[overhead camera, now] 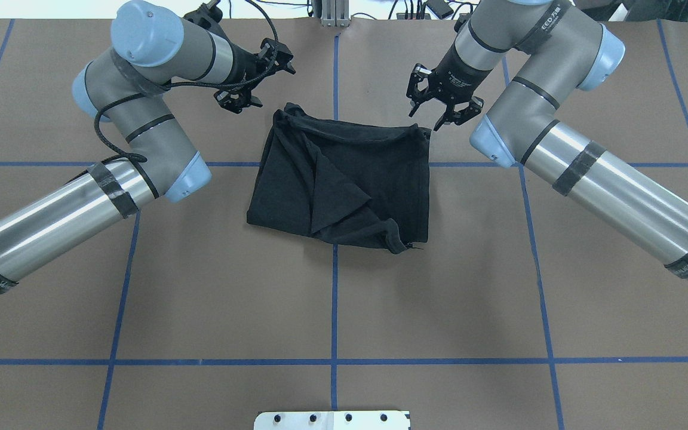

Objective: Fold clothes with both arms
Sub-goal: 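Lower the right gripper onto the folded shirt and press it flat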

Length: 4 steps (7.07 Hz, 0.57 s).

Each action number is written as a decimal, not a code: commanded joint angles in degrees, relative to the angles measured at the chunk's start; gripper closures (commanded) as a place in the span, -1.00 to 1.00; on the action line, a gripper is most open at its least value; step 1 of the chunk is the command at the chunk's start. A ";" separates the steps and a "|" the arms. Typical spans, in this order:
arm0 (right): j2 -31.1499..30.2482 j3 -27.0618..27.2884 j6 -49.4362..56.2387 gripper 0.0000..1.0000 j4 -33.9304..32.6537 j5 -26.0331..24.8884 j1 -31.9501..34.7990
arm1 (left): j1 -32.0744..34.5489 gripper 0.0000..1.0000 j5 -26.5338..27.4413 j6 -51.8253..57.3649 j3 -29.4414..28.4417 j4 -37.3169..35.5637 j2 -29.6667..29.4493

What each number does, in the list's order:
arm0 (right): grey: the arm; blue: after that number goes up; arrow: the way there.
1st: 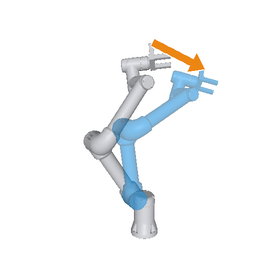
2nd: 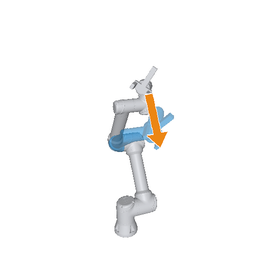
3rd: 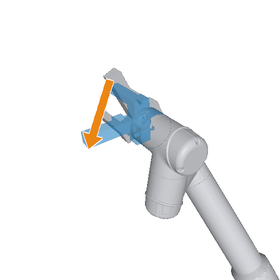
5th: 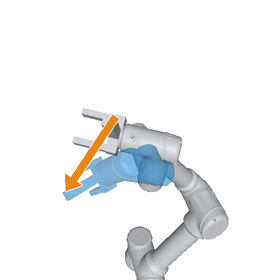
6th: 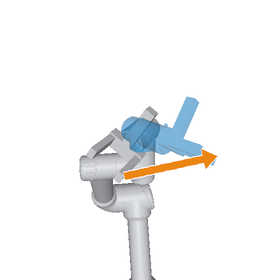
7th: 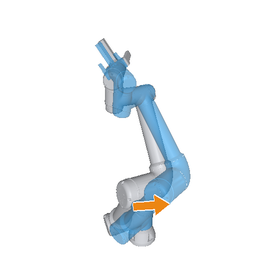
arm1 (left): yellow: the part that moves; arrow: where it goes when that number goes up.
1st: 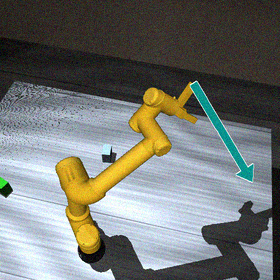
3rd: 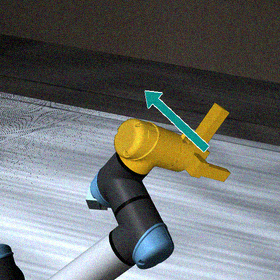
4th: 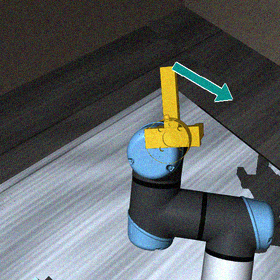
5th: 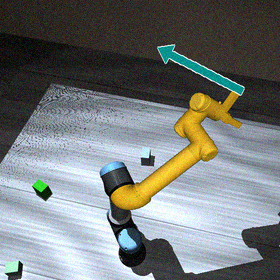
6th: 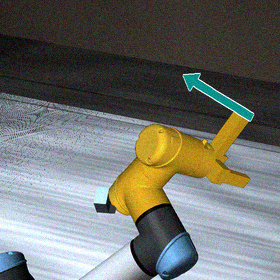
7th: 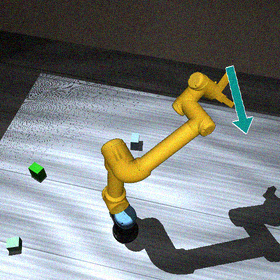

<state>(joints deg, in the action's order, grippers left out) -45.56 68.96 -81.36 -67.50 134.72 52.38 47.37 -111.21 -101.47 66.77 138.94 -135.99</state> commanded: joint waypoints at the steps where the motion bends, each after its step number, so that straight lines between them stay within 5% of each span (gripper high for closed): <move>1: 1.52 5.18 -0.02 -0.99 0.00 -1.81 -3.65 | 1.40 -0.99 -1.63 0.57 0.46 -1.04 0.02; 4: 2.65 8.74 0.32 -0.99 -0.79 -10.08 -10.88 | 3.52 -0.99 -4.63 1.96 3.79 -1.31 2.73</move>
<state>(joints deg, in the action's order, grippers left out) -43.82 76.97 -81.22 -68.11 126.76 44.09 50.39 -115.28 -100.52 69.02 137.69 -134.65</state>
